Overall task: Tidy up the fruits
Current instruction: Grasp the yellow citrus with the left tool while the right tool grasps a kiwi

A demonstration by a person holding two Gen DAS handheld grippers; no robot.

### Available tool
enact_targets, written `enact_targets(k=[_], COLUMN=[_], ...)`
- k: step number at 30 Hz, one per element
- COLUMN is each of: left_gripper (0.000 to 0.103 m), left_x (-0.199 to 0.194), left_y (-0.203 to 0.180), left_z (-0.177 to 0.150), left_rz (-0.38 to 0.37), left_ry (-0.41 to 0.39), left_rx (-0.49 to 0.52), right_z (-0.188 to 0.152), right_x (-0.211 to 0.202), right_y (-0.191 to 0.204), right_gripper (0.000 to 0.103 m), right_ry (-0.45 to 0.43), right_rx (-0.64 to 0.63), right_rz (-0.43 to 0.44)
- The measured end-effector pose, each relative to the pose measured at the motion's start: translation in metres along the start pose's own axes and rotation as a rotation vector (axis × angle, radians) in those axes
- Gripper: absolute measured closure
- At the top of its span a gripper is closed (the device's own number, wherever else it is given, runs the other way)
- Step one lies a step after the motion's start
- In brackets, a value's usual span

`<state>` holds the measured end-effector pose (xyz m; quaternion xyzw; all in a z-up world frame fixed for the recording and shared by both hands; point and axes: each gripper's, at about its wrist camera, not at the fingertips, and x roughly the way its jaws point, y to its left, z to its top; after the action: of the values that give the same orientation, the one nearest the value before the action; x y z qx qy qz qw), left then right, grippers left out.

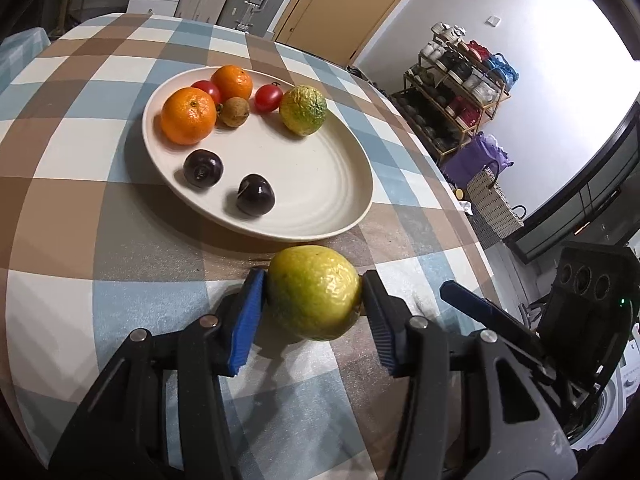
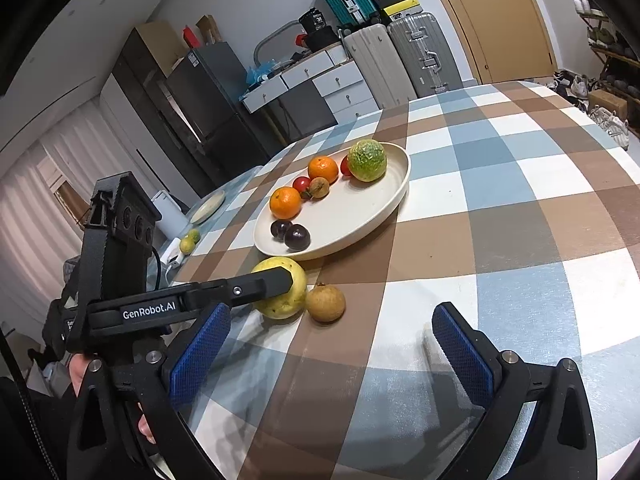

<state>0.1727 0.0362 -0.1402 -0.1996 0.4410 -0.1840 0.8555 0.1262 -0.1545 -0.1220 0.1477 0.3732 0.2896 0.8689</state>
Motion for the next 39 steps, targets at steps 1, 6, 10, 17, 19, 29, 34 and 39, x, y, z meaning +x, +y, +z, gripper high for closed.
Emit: enact_targets(k=[1, 6, 10, 17, 19, 29, 34, 39], left_gripper=[0.057, 0.057, 0.057, 0.057, 0.057, 0.057, 0.057, 0.057], left_x=[-0.001, -0.013, -0.028, -0.056, -0.063, -0.109, -0.123, -0.13], left_y=[0.0, 0.001, -0.001, 0.004, 0.01, 0.032, 0.042, 0.049], left_z=[-0.001, -0.002, -0.003, -0.008, -0.01, -0.03, -0.034, -0.038], left_rz=[-0.004, -0.005, 0.005, 0.029, 0.032, 0.008, 0.003, -0.056], left_ry=[0.0, -0.025, -0.055, -0.104, -0.114, -0.161, -0.181, -0.182], left_rx=[-0.001, 0.007, 0.03, 0.045, 0.034, 0.01, -0.014, -0.044], right_z=[0.0, -0.001, -0.001, 0.0, 0.0, 0.009, 0.012, 0.01], right_x=[0.0, 0.0, -0.001, 0.006, 0.009, 0.044, 0.054, 0.062], right_y=[-0.001, -0.003, -0.003, 0.004, 0.007, 0.014, 0.019, 0.028], right_gripper=[0.0, 0.0, 0.0, 0.0, 0.0, 0.017, 0.031, 0.061], right_ry=[0.0, 0.005, 0.006, 0.032, 0.044, 0.128, 0.152, 0.169], right_rx=[0.003, 0.017, 0.019, -0.013, -0.03, -0.045, -0.066, -0.119], right_rz=[0.001, 0.005, -0.014, -0.043, -0.05, -0.048, -0.091, -0.166])
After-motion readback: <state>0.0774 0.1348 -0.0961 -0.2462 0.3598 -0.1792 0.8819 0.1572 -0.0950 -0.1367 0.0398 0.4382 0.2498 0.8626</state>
